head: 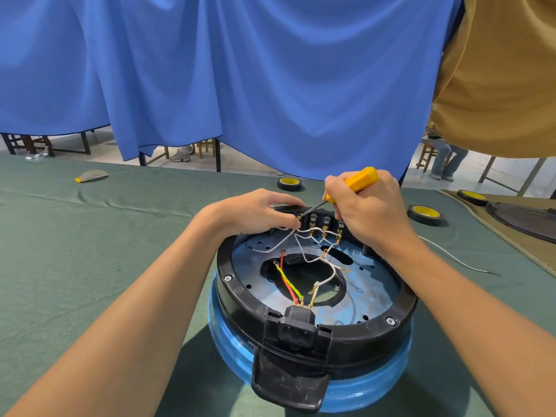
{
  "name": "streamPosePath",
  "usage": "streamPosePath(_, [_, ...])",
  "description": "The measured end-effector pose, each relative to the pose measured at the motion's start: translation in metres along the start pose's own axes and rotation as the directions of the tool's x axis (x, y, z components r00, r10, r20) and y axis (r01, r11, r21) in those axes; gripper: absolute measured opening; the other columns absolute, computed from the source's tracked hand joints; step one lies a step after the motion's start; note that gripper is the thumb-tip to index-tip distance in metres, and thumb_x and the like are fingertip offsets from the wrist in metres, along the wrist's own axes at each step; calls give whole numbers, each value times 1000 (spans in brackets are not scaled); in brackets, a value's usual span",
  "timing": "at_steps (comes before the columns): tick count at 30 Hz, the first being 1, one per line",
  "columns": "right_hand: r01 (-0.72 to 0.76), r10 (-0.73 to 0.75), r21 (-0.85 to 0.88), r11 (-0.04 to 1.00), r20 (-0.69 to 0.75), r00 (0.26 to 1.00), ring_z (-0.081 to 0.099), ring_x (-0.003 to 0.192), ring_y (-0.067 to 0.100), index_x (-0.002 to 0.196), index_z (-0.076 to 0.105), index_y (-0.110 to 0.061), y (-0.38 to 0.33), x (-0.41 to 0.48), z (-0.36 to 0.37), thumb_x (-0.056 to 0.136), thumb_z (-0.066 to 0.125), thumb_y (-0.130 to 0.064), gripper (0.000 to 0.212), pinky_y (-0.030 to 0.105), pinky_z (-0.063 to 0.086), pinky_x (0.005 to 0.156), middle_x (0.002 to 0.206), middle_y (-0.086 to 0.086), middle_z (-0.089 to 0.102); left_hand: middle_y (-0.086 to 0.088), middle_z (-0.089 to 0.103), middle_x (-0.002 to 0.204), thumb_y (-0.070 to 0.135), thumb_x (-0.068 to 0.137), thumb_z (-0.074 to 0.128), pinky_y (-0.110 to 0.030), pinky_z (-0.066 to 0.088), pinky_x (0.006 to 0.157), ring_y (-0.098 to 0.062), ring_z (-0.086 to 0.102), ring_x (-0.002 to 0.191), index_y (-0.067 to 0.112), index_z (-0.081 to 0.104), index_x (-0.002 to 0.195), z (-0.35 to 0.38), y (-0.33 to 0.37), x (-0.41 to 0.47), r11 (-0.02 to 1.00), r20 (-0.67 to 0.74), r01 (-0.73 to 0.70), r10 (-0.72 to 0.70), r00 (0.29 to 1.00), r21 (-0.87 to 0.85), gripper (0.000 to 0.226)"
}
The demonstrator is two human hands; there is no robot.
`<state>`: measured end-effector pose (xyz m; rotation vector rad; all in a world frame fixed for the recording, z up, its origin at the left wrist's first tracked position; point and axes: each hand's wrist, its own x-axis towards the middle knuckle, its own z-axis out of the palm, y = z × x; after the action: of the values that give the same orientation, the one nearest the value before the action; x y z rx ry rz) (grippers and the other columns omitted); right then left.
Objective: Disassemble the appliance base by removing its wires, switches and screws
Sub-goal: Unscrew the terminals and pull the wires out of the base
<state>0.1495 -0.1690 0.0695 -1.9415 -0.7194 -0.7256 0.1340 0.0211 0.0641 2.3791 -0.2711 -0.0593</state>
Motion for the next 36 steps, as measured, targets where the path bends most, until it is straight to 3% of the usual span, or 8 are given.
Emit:
streamPosePath(2, [-125, 125, 94, 988, 14, 992, 44, 49, 36, 57, 55, 11, 3, 4, 1, 88, 55, -14, 41, 40, 43, 50, 52, 25, 49, 12, 67, 101, 31, 89, 63, -24, 47, 89, -7, 63, 93, 38, 59, 123, 0, 0, 0, 1000, 3, -3, 3, 1000, -1, 35])
streamPosePath(5, [-436, 432, 355, 827, 96, 897, 34, 42, 20, 56, 58, 4, 5, 13, 1, 86, 54, -8, 33, 25, 29, 43, 49, 14, 43, 5, 69, 104, 28, 90, 62, -30, 48, 95, -14, 64, 97, 38, 60, 121, 0, 1, 0, 1000, 7, -12, 12, 1000, -4, 33])
streamPosePath(7, [-512, 506, 404, 758, 131, 853, 33, 41, 17, 59, 58, 4, 7, 16, 1, 86, 54, -7, 30, 23, 24, 43, 47, 11, 43, 8, 68, 104, 29, 90, 62, -30, 47, 97, -11, 63, 98, 38, 60, 122, 0, 0, 0, 1000, 6, -11, 11, 1000, 3, 33])
streamPosePath(11, [-479, 491, 417, 772, 87, 867, 41, 39, 16, 53, 59, -1, 10, 11, 2, 85, 57, -10, 33, 20, 31, 39, 41, 8, 48, 10, 63, 120, 40, 95, 55, -32, 40, 104, -9, 57, 112, 35, 60, 126, 1, 0, 0, 1000, -2, 2, -2, 1000, -2, 31])
streamPosePath(15, [-442, 446, 360, 822, 77, 892, 44, 41, 17, 51, 61, -4, 8, 9, 3, 85, 57, -13, 36, 21, 36, 39, 42, 8, 48, 7, 63, 123, 27, 104, 40, -23, 36, 94, -9, 54, 117, 29, 60, 128, 2, 0, 0, 999, -25, 9, -10, 1000, -51, 32])
streamPosePath(24, [-686, 657, 417, 596, 238, 716, 33, 36, 11, 62, 42, -8, 13, 41, 9, 82, 49, -2, 22, 19, 19, 42, 54, 11, 51, 7, 60, 128, 25, 104, 39, -27, 31, 100, -10, 49, 120, 32, 59, 128, 1, -2, 3, 1000, -25, 13, -13, 1000, 2, 32])
streamPosePath(31, [-434, 432, 369, 822, 94, 897, 36, 35, 14, 64, 56, 15, 11, 16, 7, 86, 56, -10, 33, 19, 30, 37, 44, 9, 43, 6, 60, 128, 25, 104, 39, -37, 33, 110, -12, 50, 121, 33, 60, 126, 2, -5, 5, 1000, -32, -3, 3, 999, -4, 31])
streamPosePath(36, [-644, 600, 428, 634, 253, 759, 31, 34, 12, 57, 42, -7, 16, 43, 10, 82, 50, -2, 27, 18, 21, 39, 50, 10, 48, 7, 57, 133, 27, 104, 40, -36, 31, 109, -12, 48, 124, 37, 59, 127, 2, -4, 4, 1000, -30, 12, -11, 999, 17, 31])
